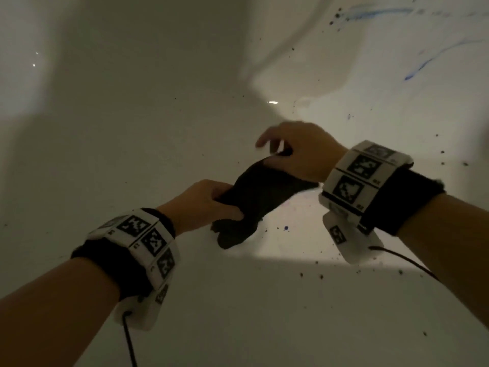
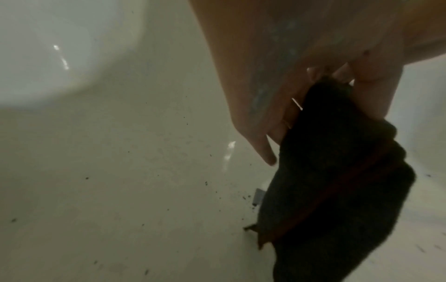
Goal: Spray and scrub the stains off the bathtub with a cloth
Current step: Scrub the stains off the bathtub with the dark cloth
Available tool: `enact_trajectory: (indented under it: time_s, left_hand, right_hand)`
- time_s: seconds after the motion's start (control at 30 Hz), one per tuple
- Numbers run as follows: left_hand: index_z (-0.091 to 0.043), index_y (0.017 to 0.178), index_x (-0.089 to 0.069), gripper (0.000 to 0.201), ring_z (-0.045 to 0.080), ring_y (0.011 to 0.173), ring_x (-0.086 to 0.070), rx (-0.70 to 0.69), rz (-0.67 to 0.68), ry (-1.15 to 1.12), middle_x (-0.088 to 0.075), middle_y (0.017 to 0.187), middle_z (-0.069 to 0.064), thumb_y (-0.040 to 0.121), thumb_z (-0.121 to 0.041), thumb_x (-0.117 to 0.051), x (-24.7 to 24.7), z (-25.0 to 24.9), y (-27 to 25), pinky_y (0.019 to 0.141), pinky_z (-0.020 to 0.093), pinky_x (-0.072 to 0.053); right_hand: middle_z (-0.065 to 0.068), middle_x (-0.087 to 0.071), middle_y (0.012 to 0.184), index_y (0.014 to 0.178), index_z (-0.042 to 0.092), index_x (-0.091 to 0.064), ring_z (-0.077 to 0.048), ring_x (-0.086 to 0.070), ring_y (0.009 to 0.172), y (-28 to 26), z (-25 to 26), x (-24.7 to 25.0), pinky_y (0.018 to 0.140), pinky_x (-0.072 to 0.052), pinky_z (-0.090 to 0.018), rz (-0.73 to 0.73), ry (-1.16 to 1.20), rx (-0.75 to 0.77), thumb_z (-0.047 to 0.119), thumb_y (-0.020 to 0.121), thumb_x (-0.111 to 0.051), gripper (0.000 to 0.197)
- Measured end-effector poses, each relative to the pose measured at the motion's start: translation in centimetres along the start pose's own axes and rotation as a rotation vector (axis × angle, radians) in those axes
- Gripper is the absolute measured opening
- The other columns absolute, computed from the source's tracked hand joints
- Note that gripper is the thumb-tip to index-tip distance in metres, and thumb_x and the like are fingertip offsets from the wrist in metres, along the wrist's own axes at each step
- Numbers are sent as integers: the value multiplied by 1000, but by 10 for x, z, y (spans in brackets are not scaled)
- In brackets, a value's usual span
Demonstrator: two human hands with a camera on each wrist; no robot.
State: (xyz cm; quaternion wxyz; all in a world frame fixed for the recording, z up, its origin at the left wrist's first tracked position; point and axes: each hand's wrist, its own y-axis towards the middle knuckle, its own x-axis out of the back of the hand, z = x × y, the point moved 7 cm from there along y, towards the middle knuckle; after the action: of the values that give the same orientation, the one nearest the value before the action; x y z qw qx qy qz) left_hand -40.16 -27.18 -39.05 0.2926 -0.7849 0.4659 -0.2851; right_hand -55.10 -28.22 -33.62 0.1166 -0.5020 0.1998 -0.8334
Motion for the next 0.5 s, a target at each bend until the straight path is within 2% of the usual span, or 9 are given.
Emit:
enact_trajectory:
  time_s: [0.07, 0.13, 0.2, 0.27, 0.3, 0.33, 0.4, 0.47, 0.5]
  left_hand:
    - [-21, 98, -64, 19, 9, 90, -62, -33, 13, 6, -67, 94, -5, 81, -14, -68, 0, -2, -3, 78, 17, -46]
    - [-25, 92, -63, 18, 3, 87, -61, -65, 33, 43, -66, 89, -11, 80, -12, -69, 1, -3, -6, 72, 12, -44]
    - [-30, 89, -61, 21, -1, 86, -60, -87, 79, 95, -65, 90, -14, 81, -11, -69, 2, -1, -9, 71, 10, -44]
    - [-33, 87, -59, 26, -4, 86, -59, -104, 132, 162, -63, 91, -16, 80, -10, -69, 1, -1, -13, 71, 9, -43]
    - [-32, 88, -58, 28, -3, 87, -59, -115, 158, 184, -63, 92, -14, 79, -8, -69, 0, 0, -15, 74, 13, -45]
    - [-31, 90, -58, 30, 1, 90, -60, -121, 182, 197, -64, 96, -11, 79, -6, -69, -1, 1, -17, 79, 18, -48]
    - [-29, 97, -59, 33, 7, 98, -61, -121, 220, 192, -65, 105, -7, 80, -2, -67, -3, 3, -20, 89, 25, -50]
    - [-30, 94, -60, 37, 4, 94, -64, -109, 181, 108, -66, 102, -8, 79, 3, -67, 1, 7, -21, 89, 22, -51]
    - [-30, 90, -62, 38, 2, 89, -65, -111, 113, 46, -67, 98, -10, 77, 5, -68, 7, 10, -20, 87, 21, -52]
  right_hand:
    - [5, -53, 125, 127, 27, -52, -13, -47, 115, 0, -9, 12, 103, -34, -30, -138, 76, -24, 25, 86, -61, 42]
    - [10, -44, 139, 132, 28, -47, -10, -41, 125, -6, -12, 8, 106, -26, -23, -142, 188, -16, 26, 85, -64, 50]
    - [18, -30, 147, 137, 35, -40, -5, -30, 134, -15, -8, -18, 109, -19, -22, 54, 253, -2, 36, 79, -69, 65]
    - [25, -14, 151, 141, 43, -27, -4, -17, 139, -29, -2, -52, 115, -12, -30, 294, 272, -15, 46, 71, -72, 83]
    - [26, -11, 151, 142, 45, -22, -5, -14, 140, -36, 3, -66, 116, -10, -35, 374, 278, -18, 48, 69, -72, 89]
    - [25, -13, 151, 142, 45, -21, -6, -16, 140, -41, 8, -77, 116, -10, -36, 414, 293, -20, 48, 69, -73, 90]
    - [15, -35, 146, 141, 38, -31, -10, -32, 134, -43, 15, -90, 114, -18, -32, 382, 382, -47, 41, 73, -72, 79]
    - [2, -59, 125, 129, 24, -52, -16, -52, 117, -41, 16, -94, 109, -34, -34, 278, 495, -102, 27, 80, -69, 52]
    - [-4, -65, 112, 119, 16, -60, -19, -59, 106, -40, 14, -93, 103, -41, -38, 232, 525, -128, 21, 82, -66, 37]
